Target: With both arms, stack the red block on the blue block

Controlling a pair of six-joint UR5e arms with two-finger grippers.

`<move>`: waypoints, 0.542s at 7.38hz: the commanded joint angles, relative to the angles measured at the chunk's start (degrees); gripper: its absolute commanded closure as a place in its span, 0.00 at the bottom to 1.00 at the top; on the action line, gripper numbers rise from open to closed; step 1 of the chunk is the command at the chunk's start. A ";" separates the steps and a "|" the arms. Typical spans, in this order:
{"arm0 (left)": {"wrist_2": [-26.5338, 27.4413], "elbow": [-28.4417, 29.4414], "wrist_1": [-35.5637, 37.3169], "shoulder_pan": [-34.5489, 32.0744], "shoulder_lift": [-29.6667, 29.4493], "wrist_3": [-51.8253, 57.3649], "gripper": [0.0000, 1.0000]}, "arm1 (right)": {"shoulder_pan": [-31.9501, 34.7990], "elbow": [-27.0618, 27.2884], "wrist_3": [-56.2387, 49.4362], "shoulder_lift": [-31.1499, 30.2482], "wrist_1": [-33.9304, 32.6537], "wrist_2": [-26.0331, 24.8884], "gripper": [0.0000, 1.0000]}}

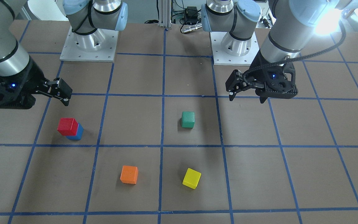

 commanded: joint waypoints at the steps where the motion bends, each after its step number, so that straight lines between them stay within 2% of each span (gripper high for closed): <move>1: 0.67 -0.94 0.13 -0.07 2.15 -0.61 0.00 | 1.19 -0.81 2.28 -1.89 -1.32 0.05 0.00; 4: 0.58 -3.22 0.04 -0.07 2.59 -0.18 0.00 | 1.19 -0.55 6.94 -1.89 -1.87 0.23 0.00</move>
